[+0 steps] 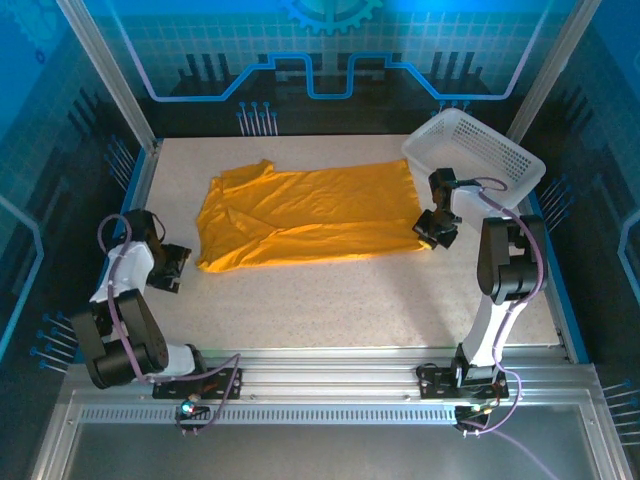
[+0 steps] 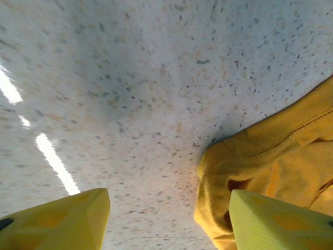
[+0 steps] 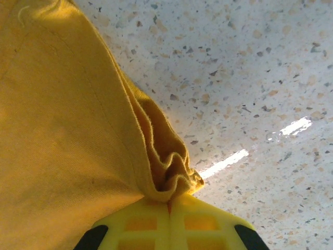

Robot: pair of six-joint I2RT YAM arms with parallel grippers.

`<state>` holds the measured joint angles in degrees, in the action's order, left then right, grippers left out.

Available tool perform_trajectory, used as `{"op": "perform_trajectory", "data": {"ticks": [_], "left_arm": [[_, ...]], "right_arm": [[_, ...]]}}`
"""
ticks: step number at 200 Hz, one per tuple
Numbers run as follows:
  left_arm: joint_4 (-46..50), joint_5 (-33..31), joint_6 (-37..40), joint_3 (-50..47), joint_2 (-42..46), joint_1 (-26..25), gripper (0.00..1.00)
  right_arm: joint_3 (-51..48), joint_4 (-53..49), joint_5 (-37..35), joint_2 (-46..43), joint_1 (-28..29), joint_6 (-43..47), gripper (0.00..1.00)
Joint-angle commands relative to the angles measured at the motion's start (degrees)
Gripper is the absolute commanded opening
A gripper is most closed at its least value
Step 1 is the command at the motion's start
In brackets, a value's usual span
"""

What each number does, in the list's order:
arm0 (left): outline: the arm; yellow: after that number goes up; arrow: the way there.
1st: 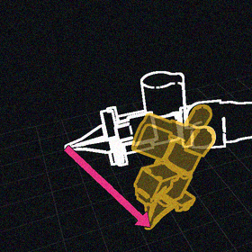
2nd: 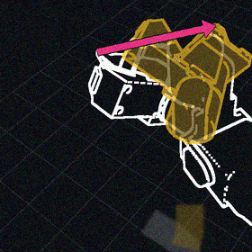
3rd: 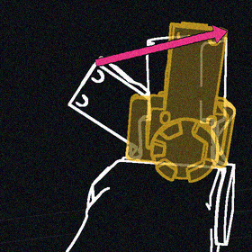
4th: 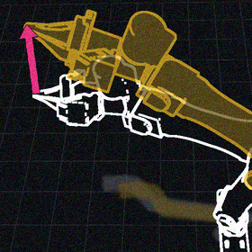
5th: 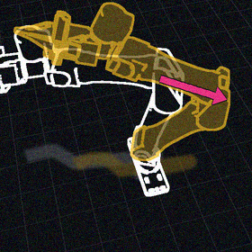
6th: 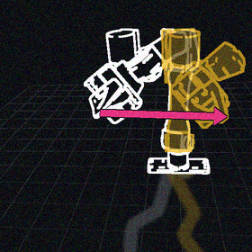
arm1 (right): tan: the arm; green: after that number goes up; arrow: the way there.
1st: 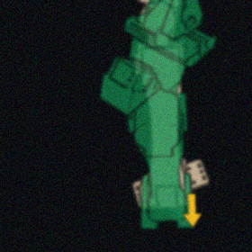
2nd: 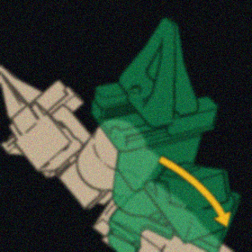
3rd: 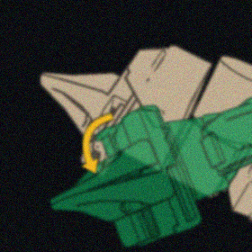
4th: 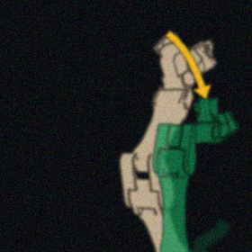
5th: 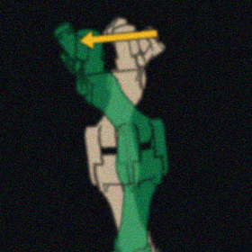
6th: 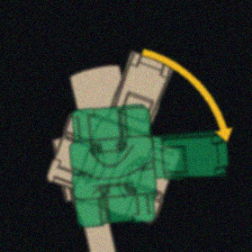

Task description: Fold and stack the t-shirts

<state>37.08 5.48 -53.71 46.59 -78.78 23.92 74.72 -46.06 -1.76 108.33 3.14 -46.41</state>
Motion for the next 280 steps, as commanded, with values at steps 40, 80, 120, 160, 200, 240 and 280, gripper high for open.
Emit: {"op": "perform_trajectory", "data": {"ticks": [40,80,120,160,200,240,280], "left_arm": [[-13.88,11.65,-14.63,-3.61,-7.5,-1.71,0.61],[-16.84,9.57,-17.0,-3.82,-11.48,-2.04,0.46],[-8.97,0.74,-9.3,3.92,-10.82,-2.44,0.09],[2.28,-10.29,6.04,12.16,-9.39,-5.91,0.03],[4.95,-12.63,8.98,6.74,-9.52,-6.97,0.04],[5.05,-14.37,9.19,0.77,-7.48,-7.35,0.12],[6.65,-15.49,8.96,-2.43,-6.34,-7.63,0.2]], "right_arm": [[2.09,-2.21,-0.91,1.0,-0.52,2.52,0.0],[2.88,-2.24,-0.6,1.32,-0.3,2.12,0.0],[3.76,-3.06,-1.53,1.23,-0.17,2.14,0.0],[4.63,-3.9,-2.28,0.06,-0.14,2.43,0.0],[3.76,-5.52,-2.9,-1.4,0.86,2.44,0.0],[-2.56,-7.04,-6.09,-5.37,2.75,0.75,0.0],[-10.35,-7.84,-7.3,-10.58,2.73,-1.7,0.0]]}}
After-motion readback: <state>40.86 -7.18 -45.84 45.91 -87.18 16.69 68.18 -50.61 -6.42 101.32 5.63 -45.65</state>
